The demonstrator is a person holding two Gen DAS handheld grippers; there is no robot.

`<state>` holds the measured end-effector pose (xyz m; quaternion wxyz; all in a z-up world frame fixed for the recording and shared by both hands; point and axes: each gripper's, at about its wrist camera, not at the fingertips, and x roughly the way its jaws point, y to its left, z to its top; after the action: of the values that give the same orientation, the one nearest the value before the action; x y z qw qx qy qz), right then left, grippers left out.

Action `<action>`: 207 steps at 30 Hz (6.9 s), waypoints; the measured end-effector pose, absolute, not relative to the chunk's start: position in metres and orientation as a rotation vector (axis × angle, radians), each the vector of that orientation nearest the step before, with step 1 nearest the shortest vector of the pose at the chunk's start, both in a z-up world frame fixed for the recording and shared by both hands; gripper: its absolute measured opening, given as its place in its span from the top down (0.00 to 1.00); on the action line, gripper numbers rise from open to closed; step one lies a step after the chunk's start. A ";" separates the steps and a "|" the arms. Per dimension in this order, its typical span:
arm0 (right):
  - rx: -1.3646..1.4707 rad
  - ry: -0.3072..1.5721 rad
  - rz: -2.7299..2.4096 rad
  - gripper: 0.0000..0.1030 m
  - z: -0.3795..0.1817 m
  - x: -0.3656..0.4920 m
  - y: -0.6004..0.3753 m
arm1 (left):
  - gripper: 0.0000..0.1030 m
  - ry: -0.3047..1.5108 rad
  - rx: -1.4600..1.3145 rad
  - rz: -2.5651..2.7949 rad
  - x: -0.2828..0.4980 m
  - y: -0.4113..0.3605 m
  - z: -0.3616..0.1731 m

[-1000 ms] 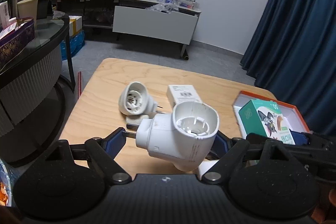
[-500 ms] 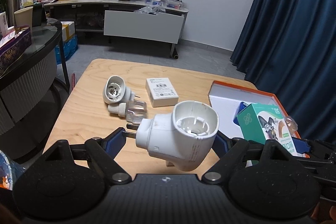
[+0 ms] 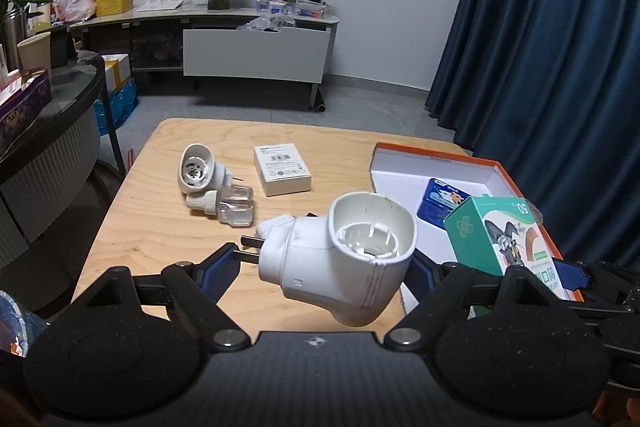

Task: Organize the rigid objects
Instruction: 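Carry the white plug adapter into the white box, open the left tool, then lower the green box into the white box with the right tool, then grasp the large white plug adapter with the left tool while the right tool grasps the white Power Adapter box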

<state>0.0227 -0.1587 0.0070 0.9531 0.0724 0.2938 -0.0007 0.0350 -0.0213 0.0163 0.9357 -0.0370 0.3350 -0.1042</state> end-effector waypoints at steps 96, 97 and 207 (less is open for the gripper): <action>0.170 0.566 -0.201 0.13 0.003 0.138 -0.318 | 0.16 0.810 0.036 -0.472 0.109 -0.174 -0.017; 0.175 0.554 -0.210 0.13 0.005 0.136 -0.319 | 0.16 0.810 0.037 -0.475 0.109 -0.175 -0.017; 0.111 0.764 0.198 0.10 -0.044 0.268 -0.098 | 0.60 0.761 -0.146 -0.175 0.223 0.089 -0.058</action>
<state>0.2683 -0.0978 -0.0443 0.9217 0.0539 0.3720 0.0962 0.2234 0.0892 -0.0578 0.9222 -0.0709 0.3706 -0.0850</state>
